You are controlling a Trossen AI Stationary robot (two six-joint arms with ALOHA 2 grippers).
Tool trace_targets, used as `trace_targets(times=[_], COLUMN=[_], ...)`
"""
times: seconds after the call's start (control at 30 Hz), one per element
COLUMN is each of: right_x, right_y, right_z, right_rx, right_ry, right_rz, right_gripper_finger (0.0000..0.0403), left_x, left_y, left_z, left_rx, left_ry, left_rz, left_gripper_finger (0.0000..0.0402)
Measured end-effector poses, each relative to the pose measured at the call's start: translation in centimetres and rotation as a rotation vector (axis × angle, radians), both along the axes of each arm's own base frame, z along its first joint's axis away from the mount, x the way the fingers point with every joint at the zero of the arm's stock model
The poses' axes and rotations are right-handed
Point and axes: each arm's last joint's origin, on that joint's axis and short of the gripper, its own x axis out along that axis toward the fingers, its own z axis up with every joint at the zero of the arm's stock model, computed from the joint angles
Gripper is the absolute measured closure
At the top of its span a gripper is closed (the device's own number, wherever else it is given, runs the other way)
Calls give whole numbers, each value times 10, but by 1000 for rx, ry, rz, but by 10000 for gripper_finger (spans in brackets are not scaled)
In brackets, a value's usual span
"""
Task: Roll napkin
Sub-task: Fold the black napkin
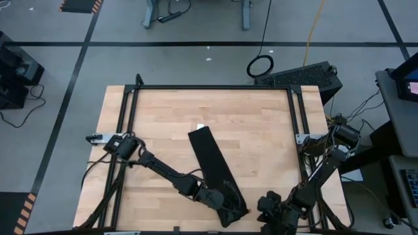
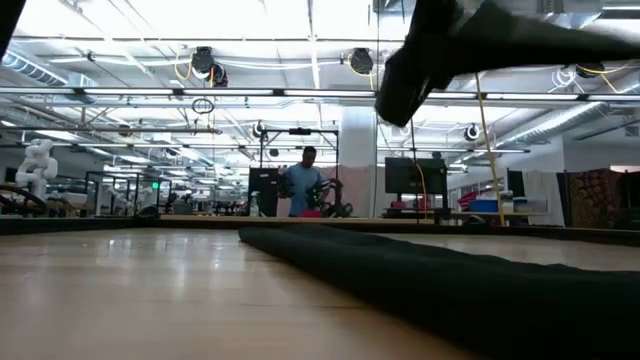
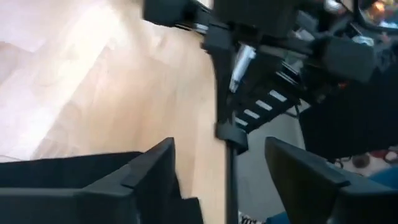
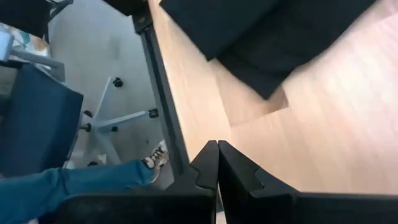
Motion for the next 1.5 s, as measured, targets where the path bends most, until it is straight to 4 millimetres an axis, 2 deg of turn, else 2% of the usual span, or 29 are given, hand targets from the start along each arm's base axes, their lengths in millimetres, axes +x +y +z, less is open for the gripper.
trace_targets(times=[0.1, 0.2, 0.37, 0.47, 0.6, 0.73, 0.87, 1.0, 1.17, 1.5], right_x=[1, 5, 20, 30, 37, 47, 61, 69, 75, 78], right_y=[0, 2, 8, 11, 6, -2, -13, -19, -17, -20], right_z=[1, 1, -14, -21, -26, -27, -34, -42, -46, -48], right_rx=[13, 74, 244, 358, 386, 401, 403, 414, 472, 478], right_ry=[-17, -55, -8, 17, 34, 45, 82, 126, 152, 166], right_rz=[-52, -161, -312, -388, -468, -509, -538, -560, -535, -546], right_gripper_finger=[403, 403, 398, 376, 331, 289, 268, 267, 279, 327], left_x=[-1, -5, -16, -26, -35, -37, -39, -41, -43, -48], left_y=[8, 22, 33, 36, 37, 31, 29, 27, 22, 24], left_z=[-2, 6, 11, 10, 4, 4, 3, 3, 3, 2], left_rx=[-20, -99, -99, -40, 15, 50, 61, 66, 70, 82], left_ry=[80, 193, 362, 456, 542, 526, 531, 533, 535, 593], left_rz=[41, 89, 107, 127, 141, 127, 126, 123, 111, 97], left_gripper_finger=[137, 143, 160, 169, 178, 186, 189, 190, 190, 190])
